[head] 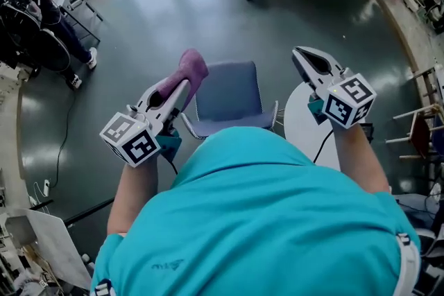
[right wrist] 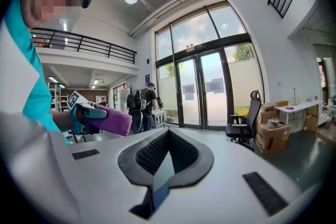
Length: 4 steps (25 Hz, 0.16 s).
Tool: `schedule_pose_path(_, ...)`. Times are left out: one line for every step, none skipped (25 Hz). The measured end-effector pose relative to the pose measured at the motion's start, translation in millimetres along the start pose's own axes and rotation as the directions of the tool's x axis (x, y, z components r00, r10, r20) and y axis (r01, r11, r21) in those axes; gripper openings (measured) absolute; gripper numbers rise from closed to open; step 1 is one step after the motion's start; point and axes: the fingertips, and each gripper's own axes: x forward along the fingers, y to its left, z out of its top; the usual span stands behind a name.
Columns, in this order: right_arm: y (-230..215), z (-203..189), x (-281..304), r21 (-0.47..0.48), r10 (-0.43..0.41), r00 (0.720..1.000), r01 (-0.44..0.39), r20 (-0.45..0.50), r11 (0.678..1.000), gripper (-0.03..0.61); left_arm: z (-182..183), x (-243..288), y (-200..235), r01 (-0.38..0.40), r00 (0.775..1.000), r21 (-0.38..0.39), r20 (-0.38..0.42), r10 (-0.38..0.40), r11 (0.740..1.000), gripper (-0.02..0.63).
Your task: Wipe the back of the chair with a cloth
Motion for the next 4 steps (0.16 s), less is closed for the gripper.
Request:
schedule_pose_path(-0.2,0.7,0.4,0.000,0.001,1.000,-0.001,0.000,1.000,-0.009,1.0,0.0,0.3,-0.001,1.000,-0.001,0.000,0.001,1.000,0.058)
schedule_pose_path(-1.4,1.7,0.9,0.000,0.003,1.000,-0.003,-0.001,1.000,-0.009,2.5,1.0,0.6,-0.003,1.000,-0.002,0.000,0.003,1.000,0.058)
schedule_pose_path(-3.1,2.8,1.6,0.000,0.005,1.000,-0.005,-0.002,1.000,-0.009,4.1,2.4,1.1,-0.005,1.000,-0.003,0.002,0.005,1.000,0.058)
schedule_pose_path(-5.0,3.9,2.3,-0.001,0.008,1.000,-0.008,-0.003,1.000,-0.009,5.7,4.0,1.6,-0.008,1.000,-0.005,0.003,0.008,1.000,0.058)
